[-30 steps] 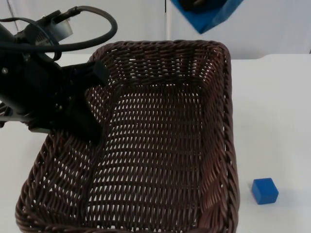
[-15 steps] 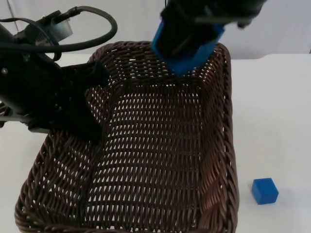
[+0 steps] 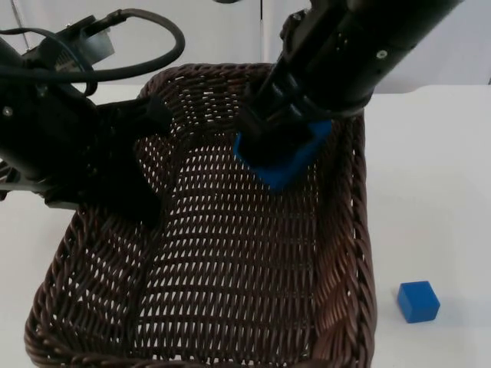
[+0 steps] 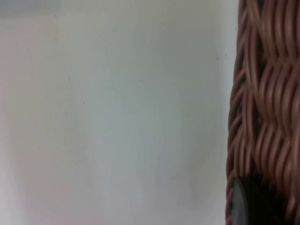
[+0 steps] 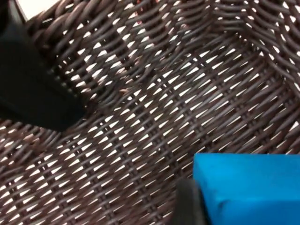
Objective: Pick up the basket with the left hand and place the largest block into the basket with the right hand.
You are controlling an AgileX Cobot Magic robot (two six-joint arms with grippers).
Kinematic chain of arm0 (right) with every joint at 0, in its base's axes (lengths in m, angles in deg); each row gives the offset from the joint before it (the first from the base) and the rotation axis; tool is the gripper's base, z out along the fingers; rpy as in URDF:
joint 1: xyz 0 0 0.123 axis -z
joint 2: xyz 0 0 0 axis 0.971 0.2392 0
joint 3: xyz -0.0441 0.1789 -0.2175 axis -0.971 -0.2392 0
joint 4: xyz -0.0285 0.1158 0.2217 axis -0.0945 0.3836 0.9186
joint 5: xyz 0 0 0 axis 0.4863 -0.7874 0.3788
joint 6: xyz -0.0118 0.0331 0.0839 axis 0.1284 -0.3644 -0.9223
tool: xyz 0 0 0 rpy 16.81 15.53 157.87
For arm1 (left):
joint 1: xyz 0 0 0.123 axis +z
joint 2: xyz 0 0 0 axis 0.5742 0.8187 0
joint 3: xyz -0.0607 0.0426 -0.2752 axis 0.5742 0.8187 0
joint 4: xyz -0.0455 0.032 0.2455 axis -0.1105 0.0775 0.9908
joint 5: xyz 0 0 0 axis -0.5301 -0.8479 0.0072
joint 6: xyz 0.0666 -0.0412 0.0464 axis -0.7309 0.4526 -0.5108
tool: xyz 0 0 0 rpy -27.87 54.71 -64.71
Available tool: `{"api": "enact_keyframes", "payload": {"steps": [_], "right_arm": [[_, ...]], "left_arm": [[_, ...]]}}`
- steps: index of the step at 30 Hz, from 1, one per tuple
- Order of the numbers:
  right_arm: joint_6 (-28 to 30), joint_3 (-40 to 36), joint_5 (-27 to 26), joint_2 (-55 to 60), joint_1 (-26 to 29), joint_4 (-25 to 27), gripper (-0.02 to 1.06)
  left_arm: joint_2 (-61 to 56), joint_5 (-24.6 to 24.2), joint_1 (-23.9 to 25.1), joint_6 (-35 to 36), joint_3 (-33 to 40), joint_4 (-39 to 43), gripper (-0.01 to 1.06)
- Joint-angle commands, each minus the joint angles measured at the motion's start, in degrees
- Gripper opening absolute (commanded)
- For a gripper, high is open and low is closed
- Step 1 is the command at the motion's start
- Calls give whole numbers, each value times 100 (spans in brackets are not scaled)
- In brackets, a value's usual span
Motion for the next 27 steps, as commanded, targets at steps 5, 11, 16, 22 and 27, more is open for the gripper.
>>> {"api": "enact_keyframes", "payload": {"steps": [5,11,16,22,27], "right_arm": [[12,37,-95,-154,-38,14,74],[12,37,-4,-520,-38,-36,74],[-10,37,263,-983,-38,-109,74],[-23,27,714,-1662,-38,-113,74],[-176,-264,695,-2182,-38,-113,74]], "left_arm": [[-57,2,-16,44,9,-128,0],[-57,12,-16,44,9,7,0],[-57,12,-16,44,9,7,0],[-57,12,-16,44,9,7,0],[-57,-10,-16,44,9,6,0]]}}
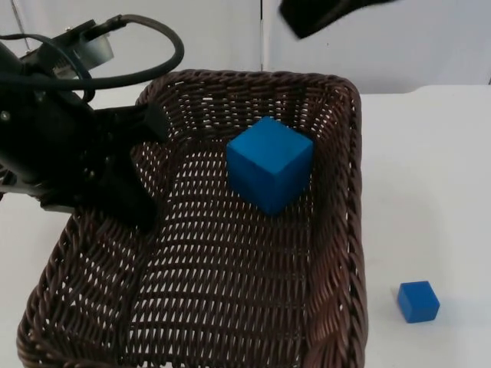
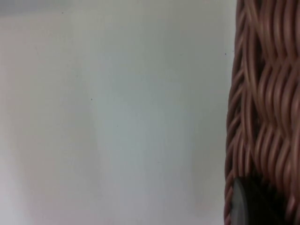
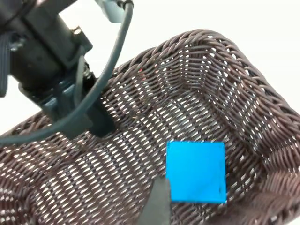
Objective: Pick up the basket with the left hand and place the largest block into the basket with the right hand.
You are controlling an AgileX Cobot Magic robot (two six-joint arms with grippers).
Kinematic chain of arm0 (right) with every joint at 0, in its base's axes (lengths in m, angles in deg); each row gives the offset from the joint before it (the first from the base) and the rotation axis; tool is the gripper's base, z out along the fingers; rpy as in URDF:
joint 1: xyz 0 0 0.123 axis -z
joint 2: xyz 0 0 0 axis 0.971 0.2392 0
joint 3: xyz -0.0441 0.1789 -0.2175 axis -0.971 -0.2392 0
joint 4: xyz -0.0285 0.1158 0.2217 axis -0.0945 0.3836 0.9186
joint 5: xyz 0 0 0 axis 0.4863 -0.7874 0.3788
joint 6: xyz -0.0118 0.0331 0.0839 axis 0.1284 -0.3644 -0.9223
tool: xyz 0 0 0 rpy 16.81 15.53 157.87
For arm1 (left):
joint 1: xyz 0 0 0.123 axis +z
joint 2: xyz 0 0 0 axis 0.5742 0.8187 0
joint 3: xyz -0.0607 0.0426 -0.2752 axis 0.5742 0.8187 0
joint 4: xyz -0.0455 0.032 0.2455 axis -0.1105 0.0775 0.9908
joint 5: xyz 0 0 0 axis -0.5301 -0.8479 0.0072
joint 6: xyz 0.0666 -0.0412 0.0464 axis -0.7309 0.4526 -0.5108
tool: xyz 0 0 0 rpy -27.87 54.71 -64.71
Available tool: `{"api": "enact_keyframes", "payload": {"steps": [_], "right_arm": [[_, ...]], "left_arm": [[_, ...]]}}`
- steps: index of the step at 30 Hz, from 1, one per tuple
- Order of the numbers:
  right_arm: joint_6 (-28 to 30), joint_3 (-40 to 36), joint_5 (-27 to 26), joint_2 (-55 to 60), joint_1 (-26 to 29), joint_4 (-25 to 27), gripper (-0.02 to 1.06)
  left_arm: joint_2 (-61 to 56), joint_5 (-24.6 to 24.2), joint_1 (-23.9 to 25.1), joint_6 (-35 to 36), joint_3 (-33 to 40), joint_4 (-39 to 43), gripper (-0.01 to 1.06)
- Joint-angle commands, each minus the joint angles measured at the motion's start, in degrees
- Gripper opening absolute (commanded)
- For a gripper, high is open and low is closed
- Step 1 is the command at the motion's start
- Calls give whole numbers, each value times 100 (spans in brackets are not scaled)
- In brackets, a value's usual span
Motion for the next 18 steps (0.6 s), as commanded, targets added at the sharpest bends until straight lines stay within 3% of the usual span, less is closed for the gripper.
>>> {"api": "enact_keyframes", "payload": {"steps": [1,12,18], "right_arm": [[-84,-262,-44,-381,-38,-11,74],[-100,-1291,-659,-1387,-38,25,74],[-100,-1429,-699,-1532,-38,25,74]], "left_arm": [[-57,-10,-16,44,-13,-121,0],[-57,185,-16,44,-13,-20,0],[-57,188,-16,44,-13,-117,0]]}}
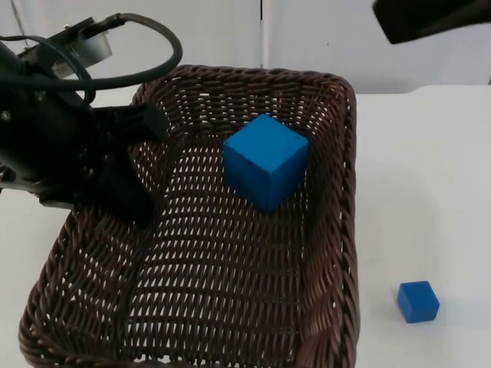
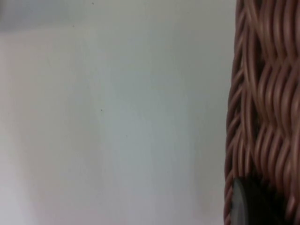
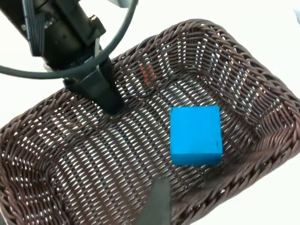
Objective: Pick up the basket with the left hand and place the largest block into the basket with the right hand.
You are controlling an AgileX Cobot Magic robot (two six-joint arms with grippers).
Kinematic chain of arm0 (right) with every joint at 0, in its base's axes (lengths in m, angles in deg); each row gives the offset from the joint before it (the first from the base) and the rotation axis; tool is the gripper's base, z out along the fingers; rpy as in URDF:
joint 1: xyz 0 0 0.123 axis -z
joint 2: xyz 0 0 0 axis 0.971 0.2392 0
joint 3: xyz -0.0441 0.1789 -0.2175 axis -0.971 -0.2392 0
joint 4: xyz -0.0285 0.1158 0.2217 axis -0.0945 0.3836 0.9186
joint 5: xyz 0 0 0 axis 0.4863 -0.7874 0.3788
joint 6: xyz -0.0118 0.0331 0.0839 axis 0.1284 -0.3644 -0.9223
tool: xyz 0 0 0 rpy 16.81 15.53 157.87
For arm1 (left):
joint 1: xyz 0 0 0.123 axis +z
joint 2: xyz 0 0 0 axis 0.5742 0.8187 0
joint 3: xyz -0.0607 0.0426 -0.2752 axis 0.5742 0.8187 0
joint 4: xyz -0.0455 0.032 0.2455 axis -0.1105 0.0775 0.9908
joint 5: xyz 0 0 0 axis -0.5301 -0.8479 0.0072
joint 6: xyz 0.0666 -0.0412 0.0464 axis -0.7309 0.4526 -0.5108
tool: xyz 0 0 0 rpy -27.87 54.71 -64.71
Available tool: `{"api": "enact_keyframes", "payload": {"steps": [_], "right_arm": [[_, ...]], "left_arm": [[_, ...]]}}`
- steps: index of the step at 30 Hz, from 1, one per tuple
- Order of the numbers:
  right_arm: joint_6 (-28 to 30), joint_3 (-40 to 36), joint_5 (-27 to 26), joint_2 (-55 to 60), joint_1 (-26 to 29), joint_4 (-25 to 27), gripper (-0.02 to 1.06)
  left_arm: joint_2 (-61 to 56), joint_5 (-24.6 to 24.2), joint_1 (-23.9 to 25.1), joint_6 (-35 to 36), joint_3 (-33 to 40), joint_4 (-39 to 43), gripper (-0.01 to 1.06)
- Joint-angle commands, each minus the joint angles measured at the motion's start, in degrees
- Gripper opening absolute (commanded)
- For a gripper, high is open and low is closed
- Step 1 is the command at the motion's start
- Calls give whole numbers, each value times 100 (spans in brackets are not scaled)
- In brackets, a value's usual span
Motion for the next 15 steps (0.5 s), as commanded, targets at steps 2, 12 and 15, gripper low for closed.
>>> {"api": "enact_keyframes", "payload": {"steps": [2,12,15], "right_arm": [[-19,-34,-93,-78,-38,37,74],[-19,-34,-143,-78,-38,278,74],[-19,-34,-143,-78,-38,278,74]], "left_arm": [[-57,14,-16,44,-13,-230,0],[-57,515,-16,4,-13,-190,0],[-48,705,-16,4,-13,-162,0]]}}
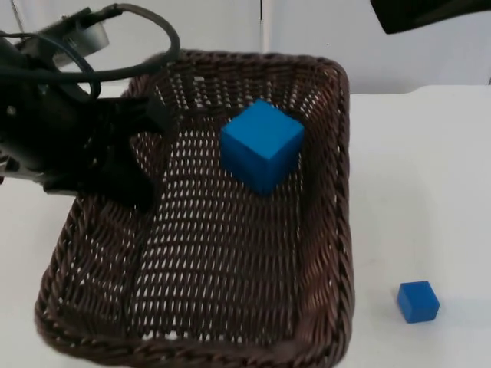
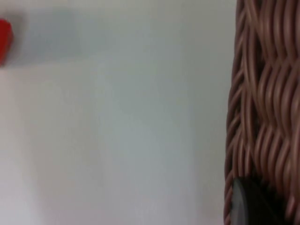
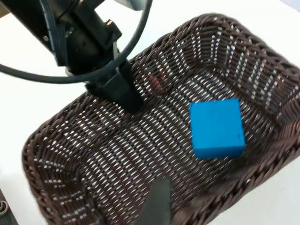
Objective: Pick up the basket with the left hand and place the largest block into the basket with the right hand.
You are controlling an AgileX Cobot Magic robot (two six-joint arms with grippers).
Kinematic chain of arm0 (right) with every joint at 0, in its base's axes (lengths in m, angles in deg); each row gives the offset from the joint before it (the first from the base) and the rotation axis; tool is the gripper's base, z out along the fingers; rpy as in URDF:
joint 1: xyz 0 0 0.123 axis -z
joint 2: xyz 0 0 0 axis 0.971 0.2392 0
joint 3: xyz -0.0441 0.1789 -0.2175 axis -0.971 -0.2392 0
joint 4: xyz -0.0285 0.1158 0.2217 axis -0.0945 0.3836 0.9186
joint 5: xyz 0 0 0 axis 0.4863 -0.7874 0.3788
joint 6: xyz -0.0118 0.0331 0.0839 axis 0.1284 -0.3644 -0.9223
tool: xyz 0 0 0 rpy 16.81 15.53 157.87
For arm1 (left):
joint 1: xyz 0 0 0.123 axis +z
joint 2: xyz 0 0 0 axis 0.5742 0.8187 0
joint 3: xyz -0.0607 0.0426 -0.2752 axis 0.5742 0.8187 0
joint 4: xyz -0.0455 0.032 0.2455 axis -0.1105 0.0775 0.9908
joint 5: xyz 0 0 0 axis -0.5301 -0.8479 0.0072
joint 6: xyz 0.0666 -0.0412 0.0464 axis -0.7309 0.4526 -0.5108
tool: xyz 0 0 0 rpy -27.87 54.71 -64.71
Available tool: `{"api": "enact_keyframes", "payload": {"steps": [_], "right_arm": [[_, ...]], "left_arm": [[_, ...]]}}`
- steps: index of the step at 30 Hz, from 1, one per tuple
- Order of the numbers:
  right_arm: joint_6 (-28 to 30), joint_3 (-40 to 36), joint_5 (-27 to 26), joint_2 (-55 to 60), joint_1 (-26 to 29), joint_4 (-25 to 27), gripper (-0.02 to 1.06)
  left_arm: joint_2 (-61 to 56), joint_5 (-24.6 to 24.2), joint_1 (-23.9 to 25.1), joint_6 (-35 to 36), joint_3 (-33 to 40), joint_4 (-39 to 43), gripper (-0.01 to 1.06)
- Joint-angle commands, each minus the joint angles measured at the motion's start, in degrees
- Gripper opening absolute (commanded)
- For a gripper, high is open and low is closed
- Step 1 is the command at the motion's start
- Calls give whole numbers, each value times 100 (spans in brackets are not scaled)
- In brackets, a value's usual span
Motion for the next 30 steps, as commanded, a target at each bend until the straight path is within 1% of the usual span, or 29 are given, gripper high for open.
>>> {"api": "enact_keyframes", "payload": {"steps": [1,7,10,12,14,16,18,19,22,24,25,28,29,30], "right_arm": [[-19,-34,-74,-36,-38,29,74],[-1,-34,-85,-36,-38,39,74],[-1,-34,-98,-36,-38,39,74],[-1,-34,-98,-36,-38,39,74],[-1,-34,-98,-36,-38,39,74],[-1,-34,-98,-36,-38,39,74],[-1,-34,-96,-36,-38,53,74],[-1,-34,-96,-36,-38,53,74],[-14,-34,-74,-36,-38,78,74],[-14,-34,-60,-36,-38,120,74],[-14,-34,-60,-36,-38,120,74],[-14,-34,-61,-36,-38,180,74],[-14,-34,-61,-36,-38,180,74],[-14,-34,-61,-36,-38,180,74]], "left_arm": [[-48,233,-16,4,-13,-142,0],[-17,598,-16,-14,-26,-142,0],[181,515,-16,-83,-126,-142,0],[483,406,-16,-151,-333,-152,0],[664,406,-16,-151,-432,-152,0],[1012,377,-16,-151,-723,-152,0],[1547,143,-16,-171,-1175,-152,0],[1547,143,-16,-171,-1175,-152,0],[2157,-13,-16,-263,-1725,-190,0],[2524,-16,-16,-262,-2062,-224,0],[2524,-16,-16,-262,-2062,-224,0],[3040,-131,-16,-262,-2518,-266,0],[3040,-131,-16,-262,-2518,-266,0],[3203,-194,-16,-262,-2688,-282,0]]}}
